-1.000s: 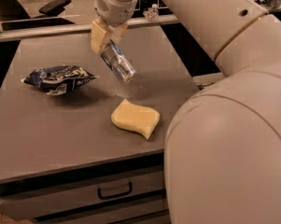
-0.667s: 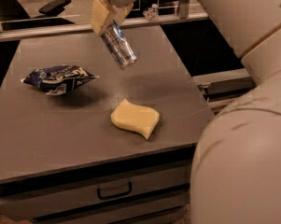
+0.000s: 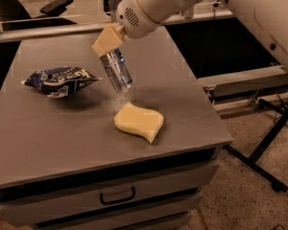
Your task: Place redbull can upright
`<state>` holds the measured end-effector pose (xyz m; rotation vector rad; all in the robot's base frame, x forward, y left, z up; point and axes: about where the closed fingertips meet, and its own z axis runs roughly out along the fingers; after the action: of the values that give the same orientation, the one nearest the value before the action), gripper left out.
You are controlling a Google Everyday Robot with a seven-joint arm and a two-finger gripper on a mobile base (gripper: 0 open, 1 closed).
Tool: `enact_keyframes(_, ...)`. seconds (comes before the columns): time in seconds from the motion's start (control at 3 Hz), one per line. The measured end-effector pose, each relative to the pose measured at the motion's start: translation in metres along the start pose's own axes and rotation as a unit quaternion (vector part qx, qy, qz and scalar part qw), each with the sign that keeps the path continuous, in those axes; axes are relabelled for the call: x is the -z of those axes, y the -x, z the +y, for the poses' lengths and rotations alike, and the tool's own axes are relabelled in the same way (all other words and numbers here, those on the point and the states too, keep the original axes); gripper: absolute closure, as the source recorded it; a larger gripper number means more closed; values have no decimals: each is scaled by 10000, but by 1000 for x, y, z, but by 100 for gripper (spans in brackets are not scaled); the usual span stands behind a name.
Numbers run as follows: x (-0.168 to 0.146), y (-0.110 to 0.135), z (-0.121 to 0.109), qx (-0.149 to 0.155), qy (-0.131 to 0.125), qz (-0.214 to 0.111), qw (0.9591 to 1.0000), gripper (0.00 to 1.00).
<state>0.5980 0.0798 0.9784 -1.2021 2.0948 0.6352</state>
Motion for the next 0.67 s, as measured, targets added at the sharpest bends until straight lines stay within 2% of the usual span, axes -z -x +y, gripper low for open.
enact_keyframes(0.33,15,-26,-23,196,-265,-724,9968,100)
enact_keyframes(0.67,37,-22,-53,293,-716,-1531,9852,100)
